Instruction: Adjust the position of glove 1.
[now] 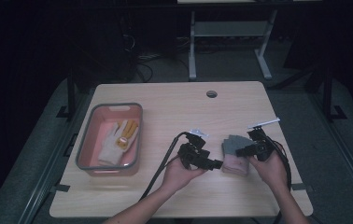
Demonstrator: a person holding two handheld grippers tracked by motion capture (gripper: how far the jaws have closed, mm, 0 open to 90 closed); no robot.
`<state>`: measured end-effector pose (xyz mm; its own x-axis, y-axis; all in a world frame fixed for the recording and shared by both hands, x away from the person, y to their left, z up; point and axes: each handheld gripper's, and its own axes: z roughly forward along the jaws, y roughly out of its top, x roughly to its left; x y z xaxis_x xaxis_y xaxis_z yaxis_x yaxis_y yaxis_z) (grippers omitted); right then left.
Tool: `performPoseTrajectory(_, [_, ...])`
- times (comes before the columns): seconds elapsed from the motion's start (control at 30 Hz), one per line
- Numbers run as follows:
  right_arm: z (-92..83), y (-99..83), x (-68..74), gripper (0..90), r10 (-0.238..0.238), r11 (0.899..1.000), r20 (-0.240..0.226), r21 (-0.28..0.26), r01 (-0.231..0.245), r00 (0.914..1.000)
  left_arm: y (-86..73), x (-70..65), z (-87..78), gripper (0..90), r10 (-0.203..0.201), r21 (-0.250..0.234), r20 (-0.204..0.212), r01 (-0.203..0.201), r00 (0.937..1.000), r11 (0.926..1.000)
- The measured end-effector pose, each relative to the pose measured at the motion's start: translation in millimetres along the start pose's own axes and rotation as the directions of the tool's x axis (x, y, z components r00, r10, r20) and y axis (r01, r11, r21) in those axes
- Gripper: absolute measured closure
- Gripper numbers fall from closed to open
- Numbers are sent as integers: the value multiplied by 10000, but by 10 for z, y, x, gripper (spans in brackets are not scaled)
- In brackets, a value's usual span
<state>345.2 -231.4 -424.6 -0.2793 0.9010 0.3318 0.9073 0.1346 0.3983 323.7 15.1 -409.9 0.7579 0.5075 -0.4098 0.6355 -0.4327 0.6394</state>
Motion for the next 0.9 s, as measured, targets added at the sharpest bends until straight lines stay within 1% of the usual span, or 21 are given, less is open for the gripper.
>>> performPoseTrajectory(0.07, [-42,-13,-11,756,28,9997,-72,-234,-30,10000,8,8,15,300,-53,-12,20,53,10000,10000])
performPoseTrajectory(0.17, [-93,-30,-36,715,83,9990,-152,-437,-90,9998,28,17,51,302,-194,3,69,194,9998,9998])
performPoseTrajectory(0.27, [-150,-55,-82,670,271,9978,-303,-603,-289,9992,41,23,90,308,-332,-12,94,332,9994,9994])
performPoseTrajectory(0.37, [-184,-84,-136,634,389,9961,-421,-776,-421,9984,52,41,148,322,-420,106,100,419,9991,9991])
performPoseTrajectory(0.43, [-196,-111,-173,608,507,9951,-514,-827,-548,9974,57,47,187,332,-509,124,104,508,9986,9986])
performPoseTrajectory(0.5, [-201,-128,-203,586,505,9946,-516,-886,-550,9974,68,54,241,347,-711,101,203,709,9973,9974])
performPoseTrajectory(0.57, [-208,-142,-229,571,571,9935,-568,-951,-623,9968,79,67,291,353,-775,127,284,772,9966,9969])
performPoseTrajectory(0.73, [-195,-168,-274,532,637,9930,-629,-952,-695,9960,85,85,385,365,-1023,272,299,1015,9943,9945])
performPoseTrajectory(0.77, [-193,-176,-284,529,645,9931,-637,-939,-703,9959,83,92,412,365,-1096,244,309,1088,9935,9938])
performPoseTrajectory(0.8, [-189,-184,-292,523,758,9924,-669,-920,-818,9949,80,97,430,365,-1179,250,384,1169,9923,9928])
performPoseTrajectory(0.87, [-176,-198,-315,510,772,9924,-677,-909,-832,9947,77,113,465,365,-1383,319,515,1367,9891,9901])
performPoseTrajectory(0.9, [-166,-204,-323,507,850,9917,-709,-904,-912,9939,76,115,482,365,-1474,364,526,1456,9877,9887])
